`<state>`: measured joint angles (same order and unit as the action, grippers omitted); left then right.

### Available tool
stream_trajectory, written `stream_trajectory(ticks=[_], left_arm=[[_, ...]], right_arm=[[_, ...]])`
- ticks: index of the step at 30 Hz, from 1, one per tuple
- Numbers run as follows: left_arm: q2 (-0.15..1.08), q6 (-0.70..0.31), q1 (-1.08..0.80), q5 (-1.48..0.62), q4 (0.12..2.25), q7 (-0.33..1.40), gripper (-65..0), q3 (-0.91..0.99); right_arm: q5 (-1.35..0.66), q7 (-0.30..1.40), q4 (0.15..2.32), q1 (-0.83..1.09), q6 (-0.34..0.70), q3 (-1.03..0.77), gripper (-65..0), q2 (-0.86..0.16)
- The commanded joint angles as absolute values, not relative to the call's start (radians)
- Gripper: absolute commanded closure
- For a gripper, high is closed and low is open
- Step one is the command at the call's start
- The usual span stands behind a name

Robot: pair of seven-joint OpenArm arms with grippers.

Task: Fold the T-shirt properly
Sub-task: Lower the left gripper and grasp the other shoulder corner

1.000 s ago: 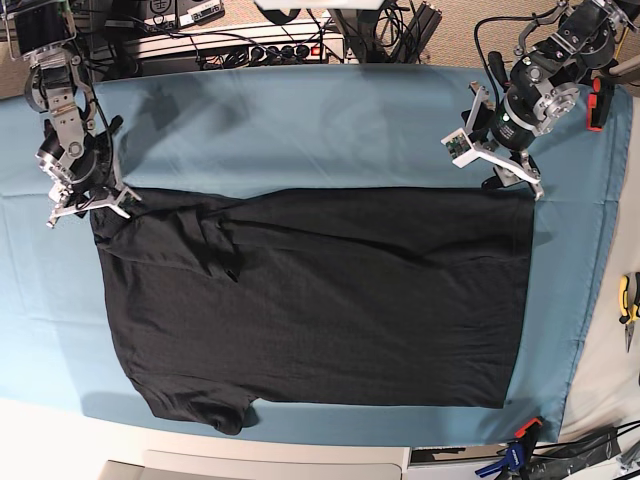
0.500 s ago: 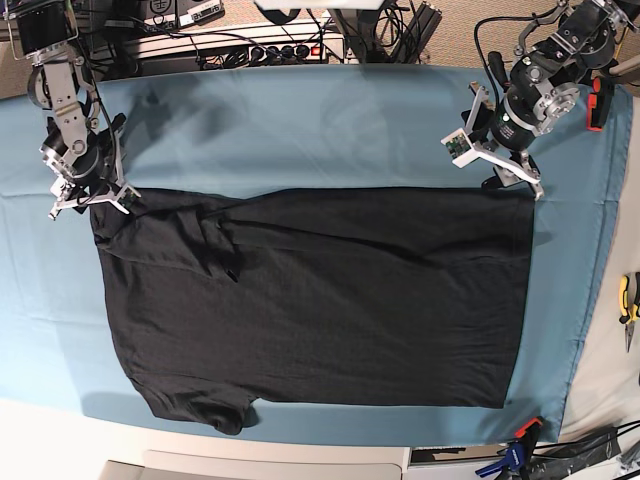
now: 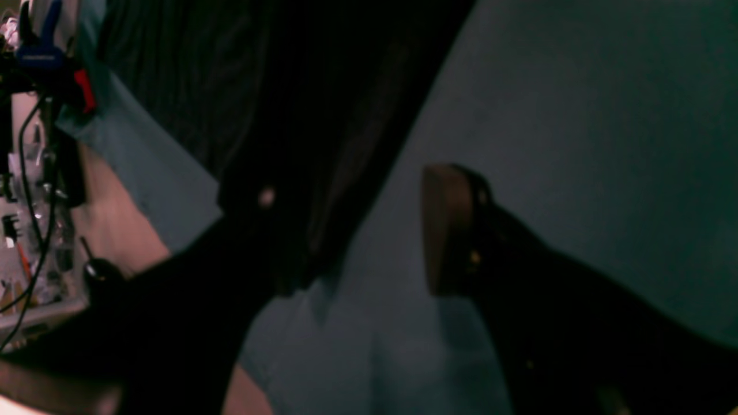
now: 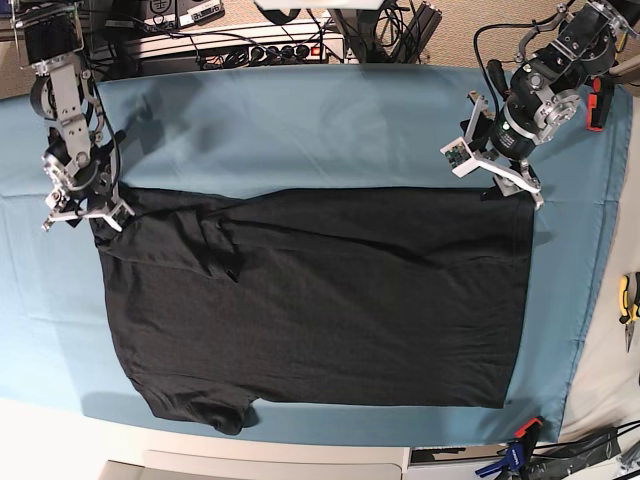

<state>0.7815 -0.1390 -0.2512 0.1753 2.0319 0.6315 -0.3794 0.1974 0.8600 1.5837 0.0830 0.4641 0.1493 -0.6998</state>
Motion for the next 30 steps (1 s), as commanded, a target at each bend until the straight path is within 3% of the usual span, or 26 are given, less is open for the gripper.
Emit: stream_trajectory(ticks=[1,4,9,20,30], left_arm=[[0.796,-0.131,-0.244,0.180,2.046,0.620,-32.2,-0.373],[0.796,-0.132,-0.244,0.180,2.046,0.621,-32.2,-0.373],[0.799,-0.179,-0.244,0.181,2.044,0.620,-32.2,-0.373],[0.798,-0.204,-0.166,0.296,1.825,0.564,-32.2,-0.373],[0.798,-0.203,-0.118,0.284,1.794,0.529,-32.2,-0.373]], right_arm=[[0.210,0.855,1.596,0.062,0.451,0.141,-31.5,-0.723],[0.210,0.855,1.596,0.058,0.452,0.141,-28.4,-0.723],[0.210,0.879,1.596,0.058,0.452,0.141,0.0,-0.723],[0.194,0.860,1.596,0.058,0.452,0.141,0.0,-0.723],[0.195,0.860,1.596,0.058,0.451,0.141,0.0,-0.723]])
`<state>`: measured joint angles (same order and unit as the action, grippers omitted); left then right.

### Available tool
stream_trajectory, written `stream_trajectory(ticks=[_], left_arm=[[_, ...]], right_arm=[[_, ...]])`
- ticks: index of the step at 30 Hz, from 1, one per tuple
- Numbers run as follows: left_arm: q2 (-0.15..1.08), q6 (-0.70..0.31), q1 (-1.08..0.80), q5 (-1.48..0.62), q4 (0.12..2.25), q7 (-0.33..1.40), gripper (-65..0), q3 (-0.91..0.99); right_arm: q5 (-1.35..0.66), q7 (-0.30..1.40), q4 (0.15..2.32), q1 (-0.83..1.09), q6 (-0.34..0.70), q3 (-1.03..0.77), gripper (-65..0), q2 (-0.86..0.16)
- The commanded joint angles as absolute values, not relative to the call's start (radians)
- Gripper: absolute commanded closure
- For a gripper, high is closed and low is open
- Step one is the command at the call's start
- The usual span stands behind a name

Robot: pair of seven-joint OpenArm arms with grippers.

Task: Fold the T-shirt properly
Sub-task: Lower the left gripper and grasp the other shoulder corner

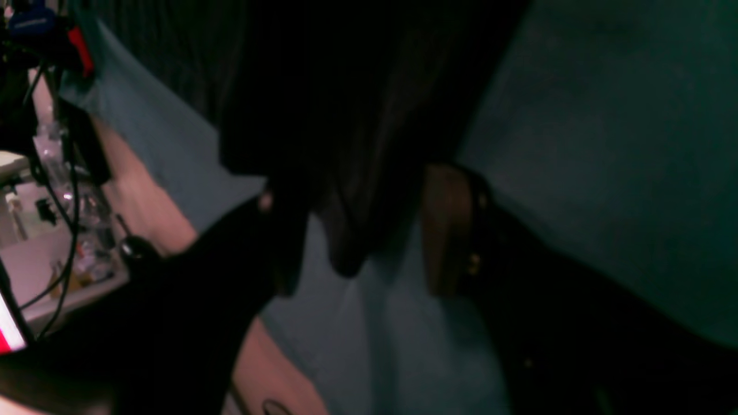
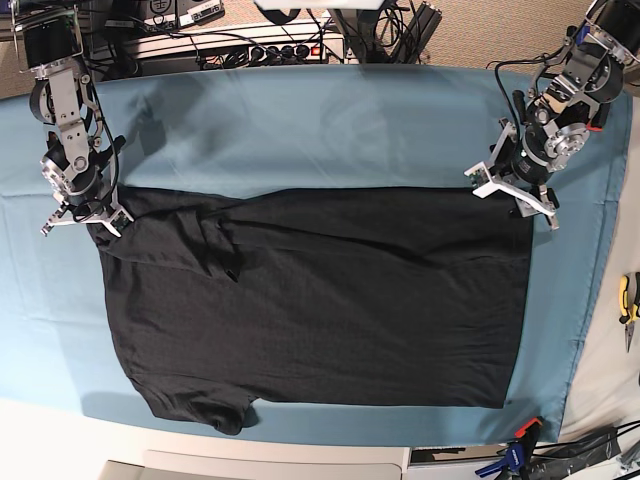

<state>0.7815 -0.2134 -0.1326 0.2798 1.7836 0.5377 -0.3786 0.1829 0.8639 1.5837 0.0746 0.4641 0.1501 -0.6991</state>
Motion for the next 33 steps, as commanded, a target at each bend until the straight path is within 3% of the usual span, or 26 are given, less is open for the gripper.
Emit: stream_trajectory(ticks=[1,13,17,21,33], left_arm=[[0.798,-0.203,-0.118,0.284,1.788,0.518,-32.2,-0.373],[0.799,-0.204,-0.107,0.284,1.720,0.507,-30.3,-0.373],[0.799,-0.209,-0.107,0.284,1.720,0.507,-18.9,-0.373],[0.799,-0.211,-0.107,0.284,1.720,0.507,0.0,-0.373],[0.799,-0.210,-0.107,0.284,1.720,0.507,0.0,-0.373]], right_arm=[[0.195,0.859,1.596,0.058,0.452,0.141,0.0,-0.723],[0.195,0.860,1.596,0.058,0.452,0.141,0.0,-0.723],[0.195,0.860,1.596,0.058,0.452,0.141,0.0,-0.723],[0.195,0.861,1.596,0.058,0.451,0.141,0.0,-0.723],[0.196,0.863,1.596,0.058,0.452,0.141,0.0,-0.723]])
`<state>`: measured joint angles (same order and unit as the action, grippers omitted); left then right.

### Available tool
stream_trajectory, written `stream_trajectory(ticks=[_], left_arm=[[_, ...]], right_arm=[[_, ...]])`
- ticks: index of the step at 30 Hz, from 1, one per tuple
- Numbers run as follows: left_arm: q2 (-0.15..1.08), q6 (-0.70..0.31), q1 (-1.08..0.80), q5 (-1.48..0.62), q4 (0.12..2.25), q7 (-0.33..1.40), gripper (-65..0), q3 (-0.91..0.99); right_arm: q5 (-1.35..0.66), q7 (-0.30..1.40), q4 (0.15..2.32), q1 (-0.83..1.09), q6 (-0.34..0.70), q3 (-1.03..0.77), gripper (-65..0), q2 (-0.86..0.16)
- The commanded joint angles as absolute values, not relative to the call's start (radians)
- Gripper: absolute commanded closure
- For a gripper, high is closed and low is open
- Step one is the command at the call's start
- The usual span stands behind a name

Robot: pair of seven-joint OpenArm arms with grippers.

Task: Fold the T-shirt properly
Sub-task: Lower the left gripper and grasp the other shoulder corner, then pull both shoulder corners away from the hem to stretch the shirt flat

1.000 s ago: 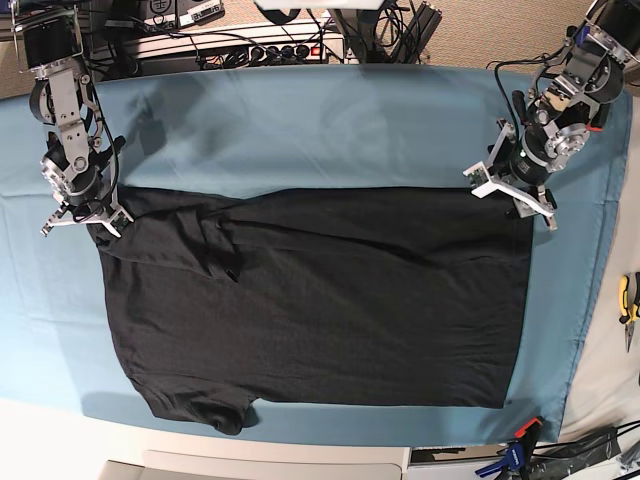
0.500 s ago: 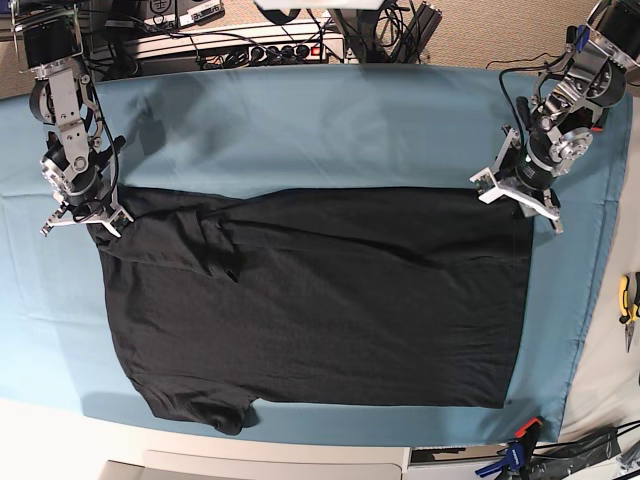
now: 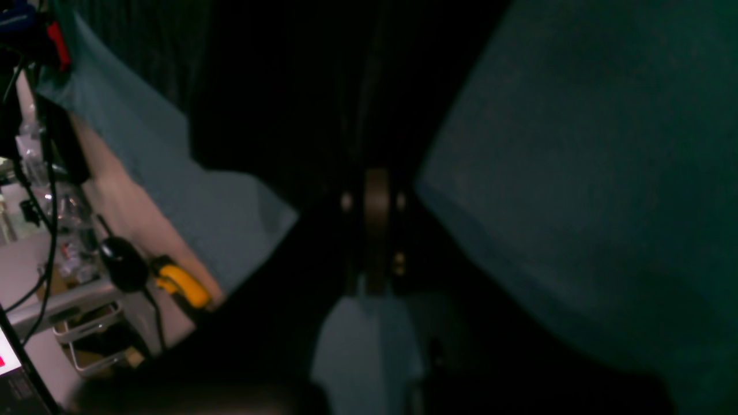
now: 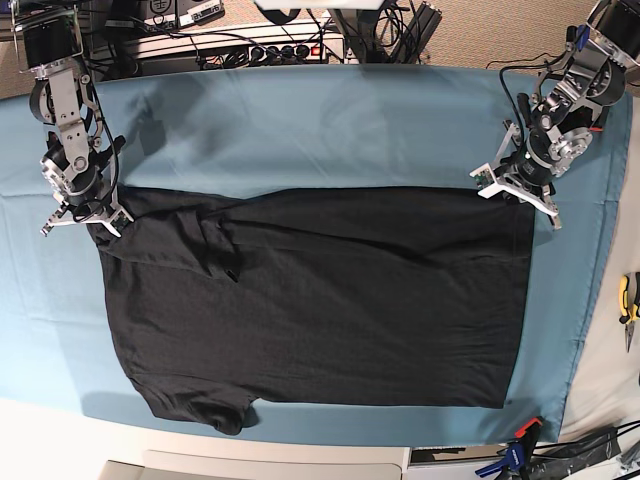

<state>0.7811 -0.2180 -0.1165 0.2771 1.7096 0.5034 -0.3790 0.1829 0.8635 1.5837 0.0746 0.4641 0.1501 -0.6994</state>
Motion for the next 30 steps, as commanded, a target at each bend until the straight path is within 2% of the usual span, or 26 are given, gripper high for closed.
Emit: stream_trajectory(ticks=[1,11,16,30], left_arm=[[0.799,-0.210,-0.107,0.284,1.720,0.507,0.0,-0.373],[0.803,-0.210,-0.108,0.274,1.723,0.509,0.0,-0.373],[0.842,-0.210,-0.108,0.232,1.770,0.518,0.0,-0.373],[0.882,-0.206,-0.117,0.202,1.844,0.584,0.0,-0.373]], right_arm=[[0.196,0.863,1.596,0.058,0.452,0.141,0.0,-0.723],[0.196,0.877,1.597,0.059,0.452,0.141,0.0,-0.727],[0.202,0.891,1.612,0.065,0.453,0.141,0.0,-0.738],[0.249,0.929,1.694,0.189,0.453,0.140,0.0,-0.753]])
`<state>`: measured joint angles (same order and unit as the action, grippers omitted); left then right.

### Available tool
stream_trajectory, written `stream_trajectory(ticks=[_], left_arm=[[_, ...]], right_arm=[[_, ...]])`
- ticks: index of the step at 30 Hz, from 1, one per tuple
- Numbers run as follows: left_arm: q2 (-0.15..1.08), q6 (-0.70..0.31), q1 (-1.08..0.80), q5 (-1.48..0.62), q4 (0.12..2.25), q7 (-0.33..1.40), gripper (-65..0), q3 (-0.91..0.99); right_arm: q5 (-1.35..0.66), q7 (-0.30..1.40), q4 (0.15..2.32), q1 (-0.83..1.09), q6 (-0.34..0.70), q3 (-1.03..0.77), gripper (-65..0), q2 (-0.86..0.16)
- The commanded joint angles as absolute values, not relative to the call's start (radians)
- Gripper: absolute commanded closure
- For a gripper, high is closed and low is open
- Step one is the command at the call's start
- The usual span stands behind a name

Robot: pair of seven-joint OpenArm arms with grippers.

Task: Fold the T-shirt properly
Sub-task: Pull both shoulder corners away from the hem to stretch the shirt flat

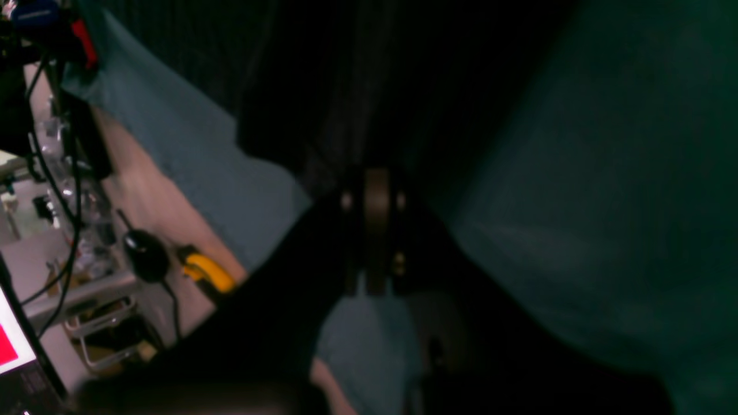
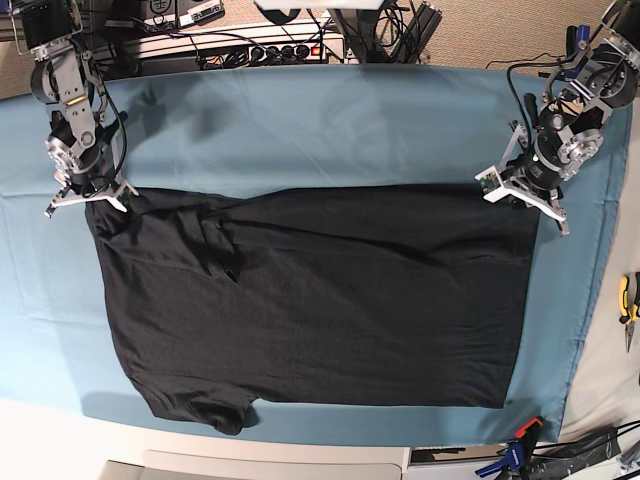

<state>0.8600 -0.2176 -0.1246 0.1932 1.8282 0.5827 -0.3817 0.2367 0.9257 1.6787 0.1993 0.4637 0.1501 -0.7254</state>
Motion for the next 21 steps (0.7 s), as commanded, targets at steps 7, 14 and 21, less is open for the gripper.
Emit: stream_trajectory(ticks=[7,14,21], left_arm=[[0.881,-0.208,-0.122,0.201,1.844,0.607,0.0,-0.373],[0.889,-0.208,-0.125,0.197,1.844,0.638,0.0,-0.373],[0.953,-0.191,-0.155,0.197,1.844,0.636,0.0,-0.373]], right_arm=[[0.248,0.939,1.694,0.233,0.452,0.140,0.0,-0.800],[0.250,0.948,1.694,0.255,0.451,0.136,0.0,-0.841],[0.248,0.942,1.694,0.255,0.451,0.136,0.0,-0.891]])
